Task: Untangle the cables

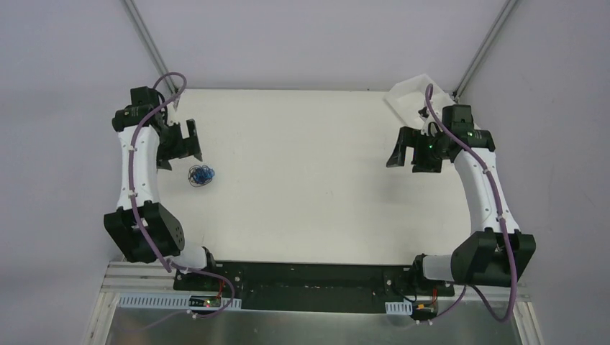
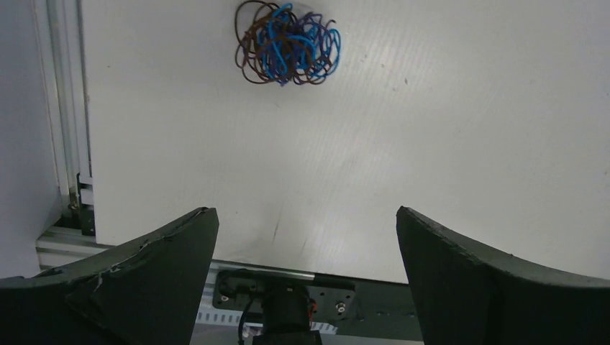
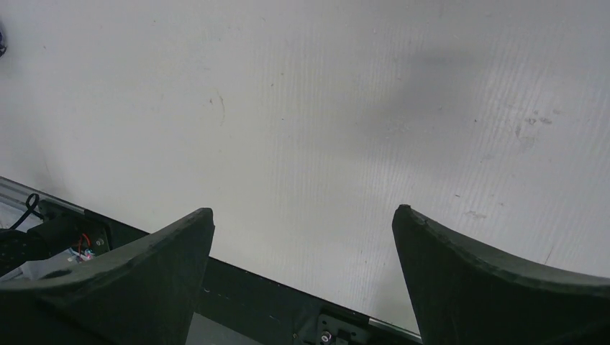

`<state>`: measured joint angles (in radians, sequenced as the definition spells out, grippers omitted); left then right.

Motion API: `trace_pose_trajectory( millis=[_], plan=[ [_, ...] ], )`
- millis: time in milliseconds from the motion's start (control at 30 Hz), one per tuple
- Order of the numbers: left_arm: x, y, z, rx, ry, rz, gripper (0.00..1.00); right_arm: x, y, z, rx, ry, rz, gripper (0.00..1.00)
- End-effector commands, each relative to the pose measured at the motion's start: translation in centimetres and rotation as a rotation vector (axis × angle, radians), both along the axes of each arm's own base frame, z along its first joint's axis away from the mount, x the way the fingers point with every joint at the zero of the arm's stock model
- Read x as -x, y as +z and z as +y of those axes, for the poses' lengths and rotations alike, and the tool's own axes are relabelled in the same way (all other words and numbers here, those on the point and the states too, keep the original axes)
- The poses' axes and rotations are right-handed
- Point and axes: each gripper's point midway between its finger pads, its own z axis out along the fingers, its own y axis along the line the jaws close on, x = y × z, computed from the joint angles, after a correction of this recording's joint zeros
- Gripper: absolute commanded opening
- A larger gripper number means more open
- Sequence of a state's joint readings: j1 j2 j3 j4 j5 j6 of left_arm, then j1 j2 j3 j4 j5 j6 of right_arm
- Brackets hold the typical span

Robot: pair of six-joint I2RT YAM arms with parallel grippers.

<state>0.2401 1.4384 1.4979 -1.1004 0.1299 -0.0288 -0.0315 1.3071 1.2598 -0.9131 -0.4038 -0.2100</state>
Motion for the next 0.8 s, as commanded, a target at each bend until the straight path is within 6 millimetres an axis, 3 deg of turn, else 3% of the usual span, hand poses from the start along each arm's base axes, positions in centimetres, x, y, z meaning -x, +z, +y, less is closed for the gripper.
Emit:
trace_pose_trajectory(
  millis=[0, 267, 533, 667, 767],
  plan=[
    [-0.9, -0.4, 2.5, -0.019, -0.055, 0.035, 0.99, -1.1, 1.9, 1.5, -0.042, 0.094, -0.022, 0.99],
    [-3.6, -7.4, 4.4, 0.074, -0.061, 0.178, 0.99, -3.3, 1.5, 2.6, -0.020, 0.144, 0.010, 0.99],
    [-6.6, -13.1, 4.3, 0.167, -0.060, 0.229, 0.96, -3.2, 1.0, 3.4, -0.012, 0.194, 0.066, 0.99],
    [-7.2, -15.4, 4.2, 0.192, -0.062, 0.252, 0.82, -3.4, 0.8, 3.9, -0.021, 0.203, 0.072, 0.99],
    [-7.2, -16.1, 2.8, 0.278, -0.069, 0.252, 0.56, -3.3, 0.8, 4.5, -0.038, 0.218, 0.079, 0.99]
  ],
)
